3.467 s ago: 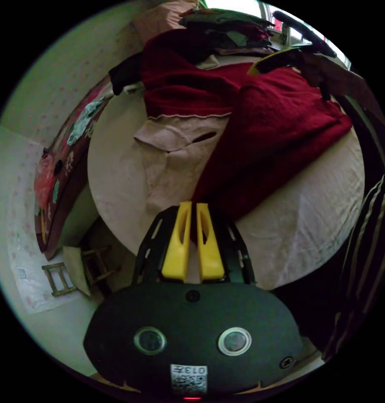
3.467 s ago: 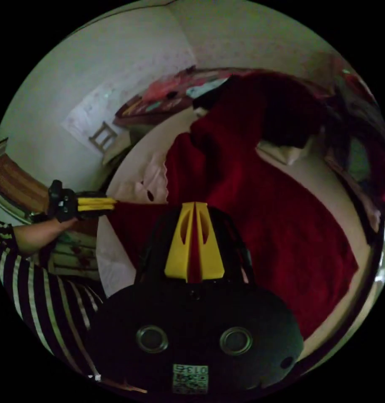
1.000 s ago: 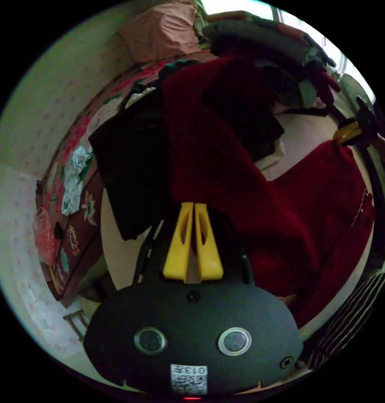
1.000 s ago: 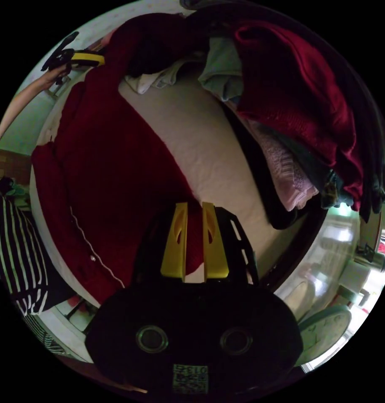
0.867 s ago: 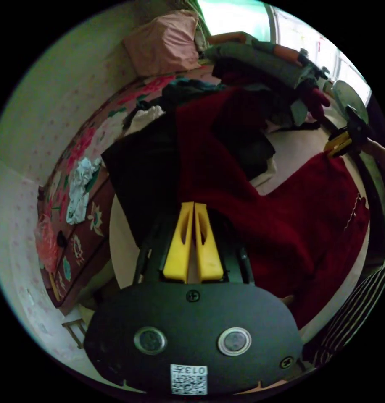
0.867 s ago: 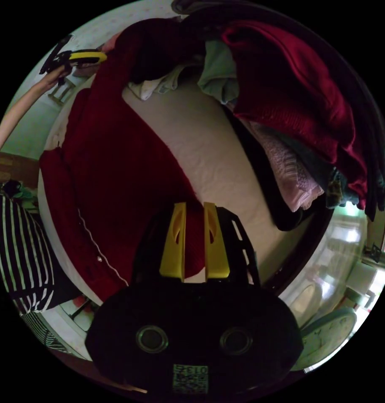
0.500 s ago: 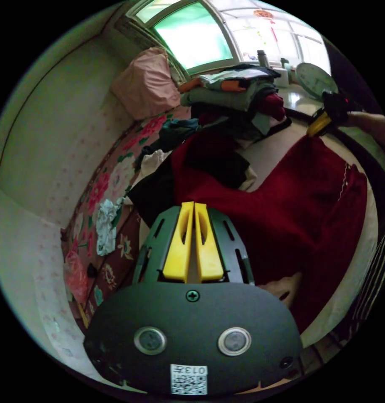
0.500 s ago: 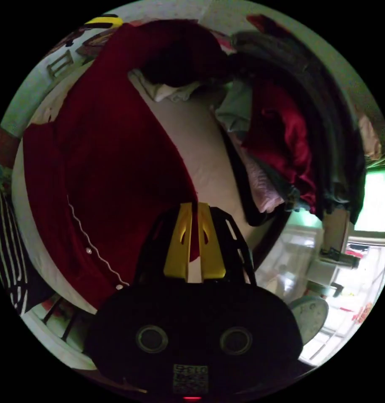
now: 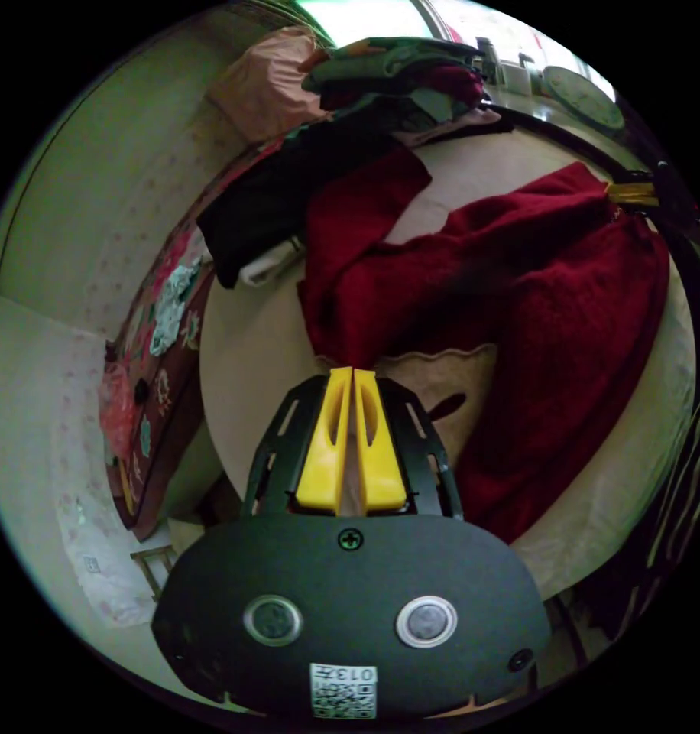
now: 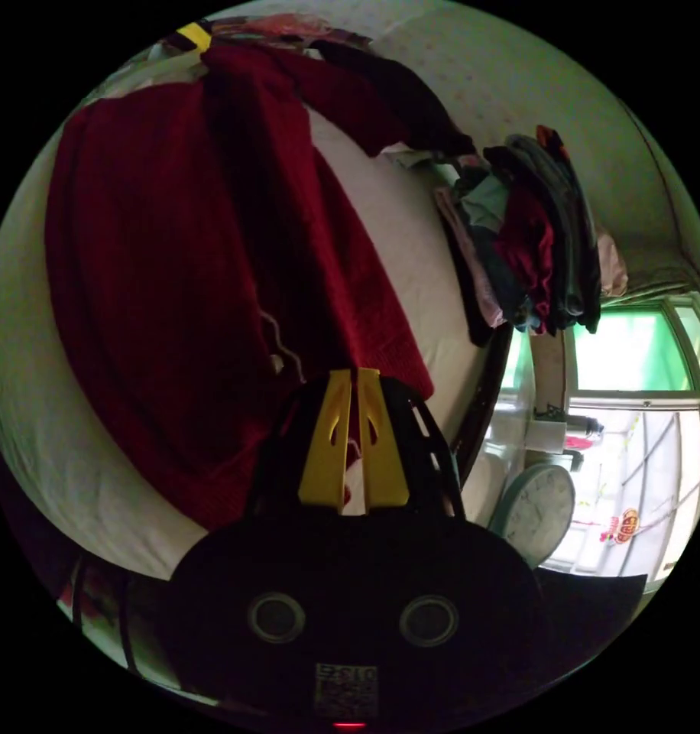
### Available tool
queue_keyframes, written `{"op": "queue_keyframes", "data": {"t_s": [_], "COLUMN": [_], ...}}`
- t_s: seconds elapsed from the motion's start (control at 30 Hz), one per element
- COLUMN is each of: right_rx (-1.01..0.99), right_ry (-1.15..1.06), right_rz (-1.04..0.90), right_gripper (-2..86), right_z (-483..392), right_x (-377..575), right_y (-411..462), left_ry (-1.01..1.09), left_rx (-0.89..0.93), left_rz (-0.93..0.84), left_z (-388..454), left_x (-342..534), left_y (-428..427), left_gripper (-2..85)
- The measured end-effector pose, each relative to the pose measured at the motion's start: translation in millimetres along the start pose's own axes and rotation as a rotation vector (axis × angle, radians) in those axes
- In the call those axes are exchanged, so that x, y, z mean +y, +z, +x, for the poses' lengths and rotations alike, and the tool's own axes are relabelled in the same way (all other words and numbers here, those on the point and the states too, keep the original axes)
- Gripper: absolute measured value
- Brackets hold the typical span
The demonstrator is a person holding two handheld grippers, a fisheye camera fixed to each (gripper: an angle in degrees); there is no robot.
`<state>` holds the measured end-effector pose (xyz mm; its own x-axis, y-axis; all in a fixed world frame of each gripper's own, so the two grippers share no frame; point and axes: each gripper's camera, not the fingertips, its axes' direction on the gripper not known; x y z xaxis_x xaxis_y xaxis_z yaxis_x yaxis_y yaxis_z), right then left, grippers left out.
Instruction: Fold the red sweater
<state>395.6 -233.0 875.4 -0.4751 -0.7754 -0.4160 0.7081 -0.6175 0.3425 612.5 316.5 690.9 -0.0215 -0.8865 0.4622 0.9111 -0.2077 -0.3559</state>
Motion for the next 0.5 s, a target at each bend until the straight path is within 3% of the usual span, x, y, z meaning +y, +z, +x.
{"op": "queue_keyframes", "data": {"t_s": [0.2,0.4,0.5], "right_rx": [0.021,-0.049,-0.153], "right_ry": [0.053,-0.029,-0.058], "right_rz": [0.008,-0.018,-0.086], "right_gripper": [1.0,1.8,2.6], "right_z": [4,-3,11], "right_x": [6,16,26], "right_y": [-15,-10,-16], "left_ry": [0.0,0.093,0.072], "left_rx": [-0.062,0.062,0.136], "left_rz": [0.088,-0.058,-0.029], "left_z": [2,16,15], "left_x": [19,45,61], "left_y": [-32,-2,-5], "left_gripper": [-0.3,-0.3,-0.2]}}
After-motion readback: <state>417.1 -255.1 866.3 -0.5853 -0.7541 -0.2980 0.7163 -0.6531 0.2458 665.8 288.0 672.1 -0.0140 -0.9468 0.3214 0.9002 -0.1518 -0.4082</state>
